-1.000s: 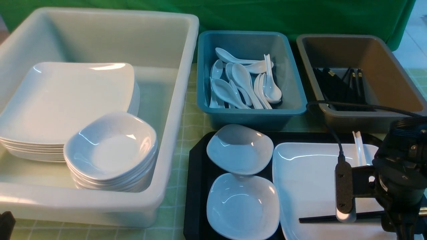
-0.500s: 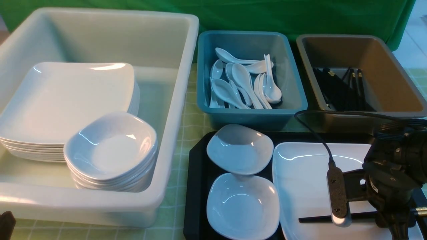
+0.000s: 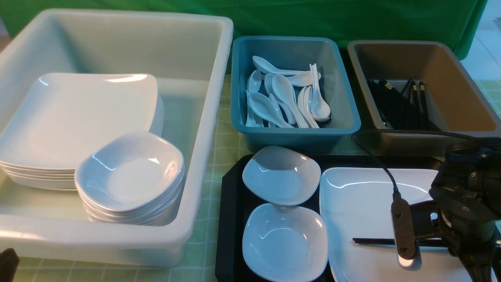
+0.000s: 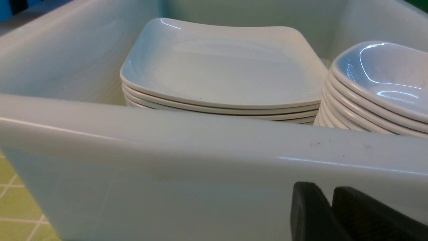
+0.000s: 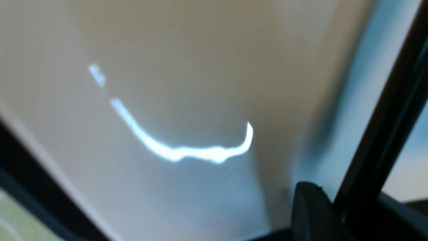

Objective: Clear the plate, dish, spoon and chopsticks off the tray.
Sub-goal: Use the right arm to put the chopsticks into the small storage box on the right

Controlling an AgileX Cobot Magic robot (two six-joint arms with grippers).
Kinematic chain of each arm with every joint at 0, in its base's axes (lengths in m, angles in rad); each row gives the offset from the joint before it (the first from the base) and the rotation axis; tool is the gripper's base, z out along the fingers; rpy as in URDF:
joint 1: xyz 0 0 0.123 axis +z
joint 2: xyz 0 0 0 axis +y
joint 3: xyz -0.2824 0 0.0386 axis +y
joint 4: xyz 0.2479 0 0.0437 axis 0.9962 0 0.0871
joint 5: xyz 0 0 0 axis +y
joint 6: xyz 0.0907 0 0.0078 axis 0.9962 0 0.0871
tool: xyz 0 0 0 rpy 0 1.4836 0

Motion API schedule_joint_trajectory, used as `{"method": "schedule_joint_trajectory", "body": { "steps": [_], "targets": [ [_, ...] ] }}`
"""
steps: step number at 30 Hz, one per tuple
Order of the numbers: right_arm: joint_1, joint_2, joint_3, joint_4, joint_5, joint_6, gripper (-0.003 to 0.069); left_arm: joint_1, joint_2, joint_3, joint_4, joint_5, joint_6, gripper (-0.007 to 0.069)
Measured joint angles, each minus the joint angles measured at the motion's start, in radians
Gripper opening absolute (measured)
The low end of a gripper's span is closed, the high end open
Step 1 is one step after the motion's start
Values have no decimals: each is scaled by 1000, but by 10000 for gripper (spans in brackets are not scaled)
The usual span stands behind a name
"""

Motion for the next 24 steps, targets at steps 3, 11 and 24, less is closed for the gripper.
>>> {"method": "schedule_joint_trajectory", "body": {
  "steps": [3, 11, 24],
  "targets": [
    [0, -22, -12, 2, 32, -11, 105, 0, 0, 0, 0, 0, 0, 97],
    [0, -119, -168, 4, 99, 17, 105, 0, 0, 0, 0, 0, 1, 106],
    [-93, -110, -558, 126, -83, 210, 105, 0, 0, 0, 0, 0, 1, 120]
  ]
}}
